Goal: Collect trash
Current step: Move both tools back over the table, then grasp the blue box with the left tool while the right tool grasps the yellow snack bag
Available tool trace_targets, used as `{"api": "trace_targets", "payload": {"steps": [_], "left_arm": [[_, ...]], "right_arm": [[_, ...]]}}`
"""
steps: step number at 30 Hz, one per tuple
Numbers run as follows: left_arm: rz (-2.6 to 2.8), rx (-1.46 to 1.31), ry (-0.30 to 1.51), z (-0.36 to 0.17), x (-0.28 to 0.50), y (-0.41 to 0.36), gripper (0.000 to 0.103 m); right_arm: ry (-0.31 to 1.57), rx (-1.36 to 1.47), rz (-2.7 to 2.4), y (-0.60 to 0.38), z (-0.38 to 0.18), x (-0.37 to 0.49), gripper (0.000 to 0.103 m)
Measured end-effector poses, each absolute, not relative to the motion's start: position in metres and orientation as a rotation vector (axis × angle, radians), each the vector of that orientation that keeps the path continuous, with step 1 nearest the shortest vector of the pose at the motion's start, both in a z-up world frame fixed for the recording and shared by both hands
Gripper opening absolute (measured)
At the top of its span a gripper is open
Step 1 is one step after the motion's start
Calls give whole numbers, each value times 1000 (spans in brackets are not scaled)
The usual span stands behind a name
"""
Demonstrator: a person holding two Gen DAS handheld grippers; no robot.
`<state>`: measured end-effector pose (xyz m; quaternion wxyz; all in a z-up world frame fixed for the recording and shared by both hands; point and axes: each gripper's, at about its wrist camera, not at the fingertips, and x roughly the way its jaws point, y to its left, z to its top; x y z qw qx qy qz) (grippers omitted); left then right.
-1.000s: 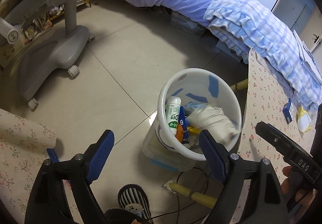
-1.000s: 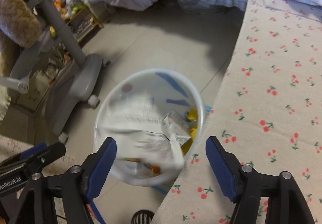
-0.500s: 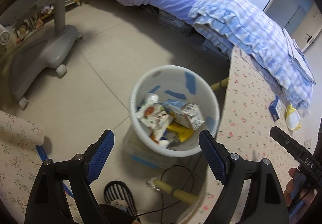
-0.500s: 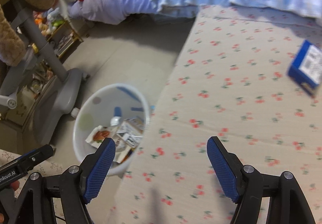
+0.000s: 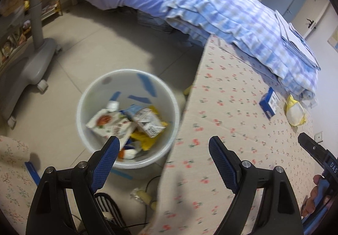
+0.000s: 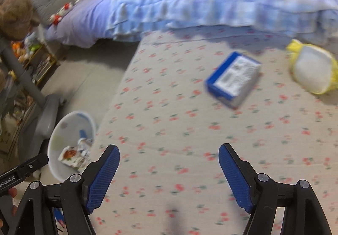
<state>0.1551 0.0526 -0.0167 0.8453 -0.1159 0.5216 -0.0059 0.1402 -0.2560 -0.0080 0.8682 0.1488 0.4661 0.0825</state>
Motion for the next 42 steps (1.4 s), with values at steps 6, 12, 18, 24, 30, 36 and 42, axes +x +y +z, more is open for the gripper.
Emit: {"api": "trace_targets", "payload": {"steps": [6, 12, 18, 24, 30, 36, 42], "left_arm": [[-60, -222, 1103, -17, 172, 4, 88], [-120, -203, 1105, -21, 192, -50, 88], [-208, -230, 1114, -33, 217, -104, 88], [-270, -161, 1071, -47, 247, -150, 88], [-319, -142, 1048, -67, 269, -178, 88], [-379, -96, 1027, -87, 282, -202, 88], [-416, -69, 971, -96, 287, -214, 88]], "right_arm": [[962, 372, 115, -300, -4, 135, 82], [947, 392, 39, -348, -5, 130, 83], [980, 506, -50, -406, -30, 141, 84], [963, 537, -134, -454, -51, 157, 84], [934, 495, -158, -479, -70, 173, 84], [913, 482, -134, -500, -80, 190, 84], [877, 420, -65, -506, -85, 207, 84]]}}
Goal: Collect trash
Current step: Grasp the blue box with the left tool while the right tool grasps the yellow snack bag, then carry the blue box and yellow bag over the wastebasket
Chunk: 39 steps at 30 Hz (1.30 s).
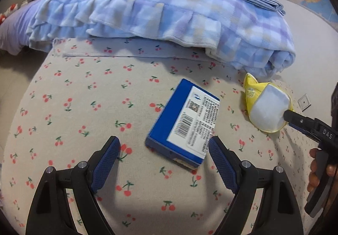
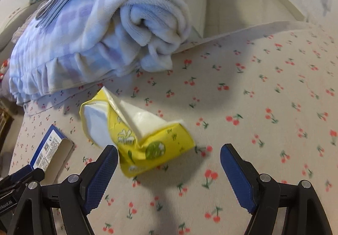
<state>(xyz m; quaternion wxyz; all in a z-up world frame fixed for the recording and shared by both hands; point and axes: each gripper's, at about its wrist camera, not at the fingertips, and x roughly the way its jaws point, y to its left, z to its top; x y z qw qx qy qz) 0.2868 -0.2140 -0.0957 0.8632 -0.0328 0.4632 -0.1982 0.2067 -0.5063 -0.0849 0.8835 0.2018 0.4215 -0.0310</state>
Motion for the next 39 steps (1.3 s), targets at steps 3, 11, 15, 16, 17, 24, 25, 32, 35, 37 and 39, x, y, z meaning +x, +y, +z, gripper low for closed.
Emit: {"api": "trace_targets", "payload": {"steps": [3, 11, 15, 16, 17, 24, 25, 32, 35, 37, 39], "left_arm": [[-428, -81, 959, -96, 289, -218, 88], [-435, -1, 939, -97, 286, -229, 67], [-442, -2, 954, -94, 279, -224, 66], [-443, -4, 958, -92, 276, -223, 66], [-441, -3, 958, -88, 271, -222, 66], [-430, -32, 960, -53, 238, -202, 65], [-427, -31, 960, -47, 232, -197, 65], [-399, -10, 964, -20, 191, -157, 65], [-380, -13, 962, -11, 174, -131, 65], [-367, -17, 962, -8, 168, -118, 65], [-351, -26, 964, -4, 163, -101, 65]], "right_arm": [[868, 421, -30, -506, -89, 212, 84], [854, 436, 10, -503, -88, 212, 70], [860, 451, -8, -504, -77, 201, 69], [859, 457, -12, -504, -72, 197, 69], [859, 461, -18, -504, -67, 191, 69], [873, 446, -75, -495, -38, 153, 69], [875, 442, -80, -490, -32, 145, 69], [882, 402, -80, -457, -8, 107, 69], [882, 391, -64, -440, -2, 96, 69], [885, 380, -54, -428, 0, 90, 69], [889, 373, -39, -415, 0, 85, 69]]}}
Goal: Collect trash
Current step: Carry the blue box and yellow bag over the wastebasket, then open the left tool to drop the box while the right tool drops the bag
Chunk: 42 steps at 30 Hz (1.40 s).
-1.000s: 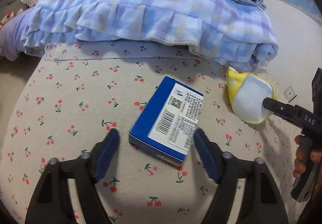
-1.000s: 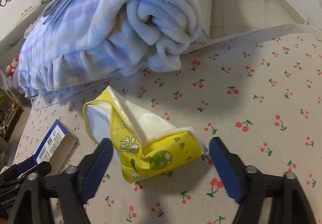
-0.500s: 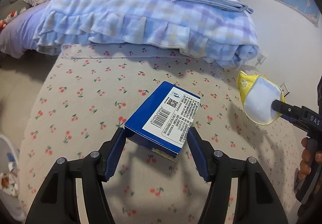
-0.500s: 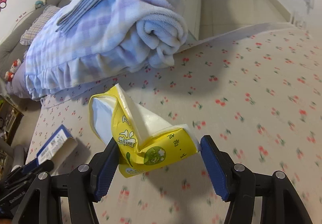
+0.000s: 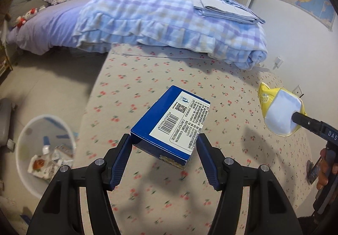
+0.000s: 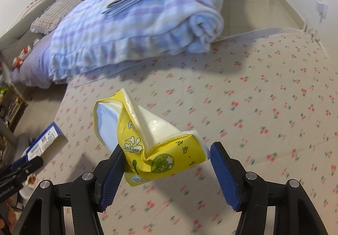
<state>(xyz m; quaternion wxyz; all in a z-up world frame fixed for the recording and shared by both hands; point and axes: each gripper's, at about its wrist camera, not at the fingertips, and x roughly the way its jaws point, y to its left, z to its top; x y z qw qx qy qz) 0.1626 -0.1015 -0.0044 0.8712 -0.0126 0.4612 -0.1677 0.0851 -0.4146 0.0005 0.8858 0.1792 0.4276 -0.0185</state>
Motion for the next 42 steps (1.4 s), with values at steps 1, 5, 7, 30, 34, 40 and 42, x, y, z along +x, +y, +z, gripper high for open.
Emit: {"api": "trace_targets", "payload": {"steps": [1, 5, 7, 30, 34, 40, 42], "left_arm": [[-342, -37, 967, -3, 160, -92, 65], [-320, -80, 976, 2, 151, -60, 65], [-303, -82, 978, 3, 147, -46, 65], [3, -256, 984, -29, 140, 153, 66], [-12, -301, 964, -31, 147, 167, 69], [26, -318, 1014, -38, 153, 183, 83], [67, -305, 1023, -38, 152, 193, 84]], "right_arm": [[892, 370, -32, -410, 0, 83, 69], [904, 345, -21, -390, 0, 81, 69], [900, 357, 6, -377, 2, 83, 69], [934, 333, 316, -205, -11, 140, 69], [957, 316, 352, -176, -22, 150, 69], [983, 237, 384, -137, -34, 163, 69], [992, 217, 384, -128, -38, 166, 69]]}}
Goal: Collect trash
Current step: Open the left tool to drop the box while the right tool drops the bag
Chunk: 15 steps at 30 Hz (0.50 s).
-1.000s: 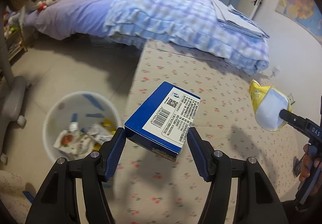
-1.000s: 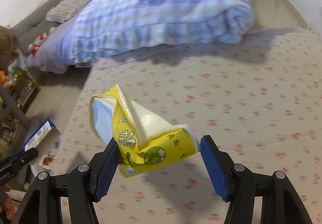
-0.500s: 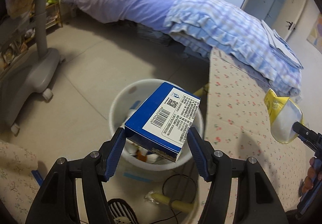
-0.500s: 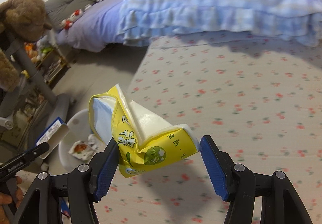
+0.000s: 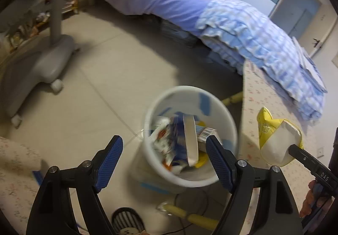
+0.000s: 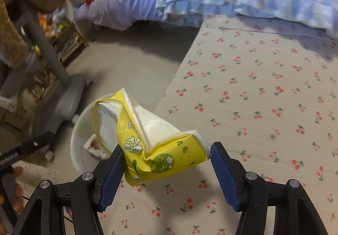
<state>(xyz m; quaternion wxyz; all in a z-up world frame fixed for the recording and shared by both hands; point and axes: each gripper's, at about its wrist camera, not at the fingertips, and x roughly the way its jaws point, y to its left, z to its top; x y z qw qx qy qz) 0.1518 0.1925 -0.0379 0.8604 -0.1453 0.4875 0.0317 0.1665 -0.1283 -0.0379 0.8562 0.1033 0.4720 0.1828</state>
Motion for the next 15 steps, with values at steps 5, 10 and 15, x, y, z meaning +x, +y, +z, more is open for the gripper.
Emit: {"api": "trace_targets", "payload": {"steps": [5, 10, 15], "left_arm": [[151, -263, 1059, -40, 146, 216, 86], [191, -267, 1083, -44, 140, 232, 86], [212, -262, 1103, -50, 142, 239, 86]], "right_arm": [[1011, 218, 386, -108, -48, 182, 69], [1025, 192, 404, -76, -56, 195, 69], [1054, 193, 473, -42, -64, 198, 70]]}}
